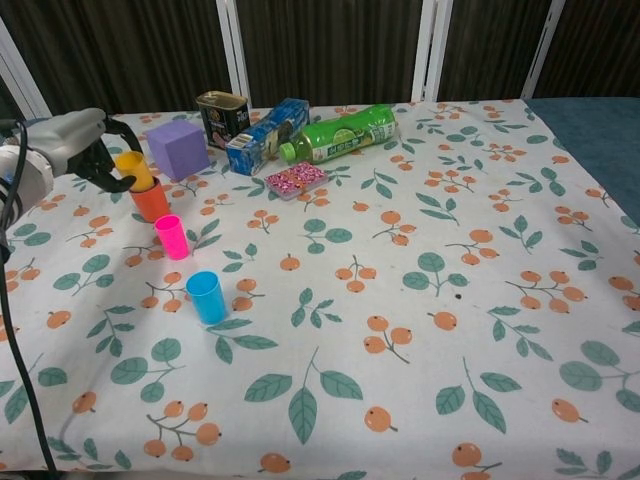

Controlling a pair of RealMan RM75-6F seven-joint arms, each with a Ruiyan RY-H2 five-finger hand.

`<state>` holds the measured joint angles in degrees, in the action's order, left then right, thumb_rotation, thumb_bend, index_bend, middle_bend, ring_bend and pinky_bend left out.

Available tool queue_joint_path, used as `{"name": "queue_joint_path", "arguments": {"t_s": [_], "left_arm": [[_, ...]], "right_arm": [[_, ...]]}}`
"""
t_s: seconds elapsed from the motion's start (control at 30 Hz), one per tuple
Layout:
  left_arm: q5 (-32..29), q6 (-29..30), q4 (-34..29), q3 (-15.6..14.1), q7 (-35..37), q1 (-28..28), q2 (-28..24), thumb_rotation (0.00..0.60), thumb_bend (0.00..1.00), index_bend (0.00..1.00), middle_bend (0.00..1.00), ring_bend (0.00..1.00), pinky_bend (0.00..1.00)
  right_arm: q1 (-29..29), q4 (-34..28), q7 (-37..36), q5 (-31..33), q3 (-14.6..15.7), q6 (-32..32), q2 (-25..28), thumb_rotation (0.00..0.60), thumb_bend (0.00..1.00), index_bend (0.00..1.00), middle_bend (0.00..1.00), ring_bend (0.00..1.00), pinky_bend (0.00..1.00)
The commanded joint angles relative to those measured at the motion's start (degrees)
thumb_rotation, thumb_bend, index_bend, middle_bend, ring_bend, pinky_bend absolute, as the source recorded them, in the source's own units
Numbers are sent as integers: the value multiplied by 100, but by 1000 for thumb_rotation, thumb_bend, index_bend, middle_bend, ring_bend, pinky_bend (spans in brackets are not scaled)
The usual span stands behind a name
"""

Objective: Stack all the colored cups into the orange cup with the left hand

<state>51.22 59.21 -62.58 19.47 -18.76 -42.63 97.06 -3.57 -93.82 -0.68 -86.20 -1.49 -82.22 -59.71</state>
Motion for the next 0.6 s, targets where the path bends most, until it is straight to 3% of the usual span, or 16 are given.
{"name": "queue_joint_path", "arguments": {"t_s": [0.03,0.1,0.17,0.2,0.27,0.5,0.6], "left_arm": [[-10,-79,55,-26,6,-8,39,600,384,548,1000,1000,1000],[-30,-144,70,-30,19,-17,57,600,384,466,1000,1000,1000],[-46,-208,70,-41,15,-26,61,600,385,276,1000,1000,1000],[-51,-217,60,-43,6,-29,62,600,386,127,1000,1000,1000],[-19,-202,-11,-47,18,-25,48,600,386,12,1000,1000,1000],[280,78,-856,-109,146,152,-291,600,378,0,1000,1000,1000],[555,301,-1910,-282,283,439,-739,600,376,6,1000,1000,1000]], "right_arm": [[-2,-2,7,-3,3,4,-4,600,154,0,0,0,0],[-1,-4,9,-6,4,3,-5,600,154,0,0,0,0],[-2,-4,9,2,0,4,-3,600,154,0,0,0,0],[-2,-3,7,6,-2,6,-2,600,154,0,0,0,0],[-7,-2,2,12,-3,17,-1,600,155,0,0,0,0],[-16,-3,-28,-14,12,38,9,600,154,0,0,0,0],[-15,-14,-58,-44,32,46,25,600,154,0,0,0,0]]}}
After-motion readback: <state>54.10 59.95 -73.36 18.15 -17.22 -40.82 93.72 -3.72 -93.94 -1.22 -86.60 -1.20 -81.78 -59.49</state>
